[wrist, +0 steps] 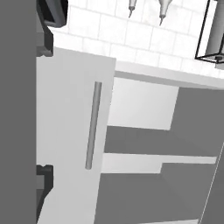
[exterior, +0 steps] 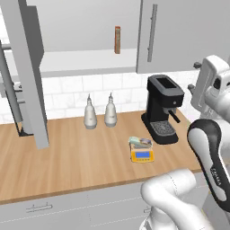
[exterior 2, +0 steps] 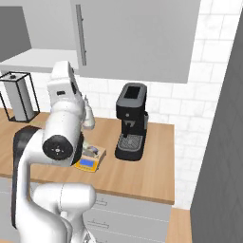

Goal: Pick the bar and place it on the digital scale for weighing, and close the cabinet.

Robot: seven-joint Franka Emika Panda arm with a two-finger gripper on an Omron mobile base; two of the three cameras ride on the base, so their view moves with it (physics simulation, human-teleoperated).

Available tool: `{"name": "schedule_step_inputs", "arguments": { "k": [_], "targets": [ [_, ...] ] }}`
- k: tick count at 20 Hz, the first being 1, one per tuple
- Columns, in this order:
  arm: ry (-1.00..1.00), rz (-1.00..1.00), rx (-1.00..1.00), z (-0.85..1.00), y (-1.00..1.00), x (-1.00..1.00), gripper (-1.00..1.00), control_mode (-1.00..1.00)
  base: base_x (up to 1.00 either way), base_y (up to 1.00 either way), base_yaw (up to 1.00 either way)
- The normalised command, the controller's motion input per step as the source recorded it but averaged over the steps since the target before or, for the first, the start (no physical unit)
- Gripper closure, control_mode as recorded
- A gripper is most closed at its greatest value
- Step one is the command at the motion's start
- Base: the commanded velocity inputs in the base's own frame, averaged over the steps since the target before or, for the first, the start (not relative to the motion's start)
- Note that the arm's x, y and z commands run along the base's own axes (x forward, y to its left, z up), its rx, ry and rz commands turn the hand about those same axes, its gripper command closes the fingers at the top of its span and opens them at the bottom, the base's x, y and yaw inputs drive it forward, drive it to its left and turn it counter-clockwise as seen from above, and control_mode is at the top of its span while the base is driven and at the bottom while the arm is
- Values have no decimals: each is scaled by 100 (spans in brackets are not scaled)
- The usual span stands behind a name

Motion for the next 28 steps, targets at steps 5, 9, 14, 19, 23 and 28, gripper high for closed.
{"name": "schedule_step_inputs", "arguments": {
  "k": [5,9,14,19,23,28],
  "targets": [
    [-12,0,2,-3,40,-87,-100,-100,0,0,0],
    [-6,0,5,-3,68,-64,-100,-100,0,0,0],
    [-7,-1,8,-32,100,-73,-100,-100,0,0,0],
    [-20,-13,20,-76,100,-70,-100,-100,0,0,0],
    [-27,-23,23,-70,100,-53,-100,-100,0,0,0],
    [-37,-23,15,-57,100,-25,-100,-100,0,0,0]
  ]
}}
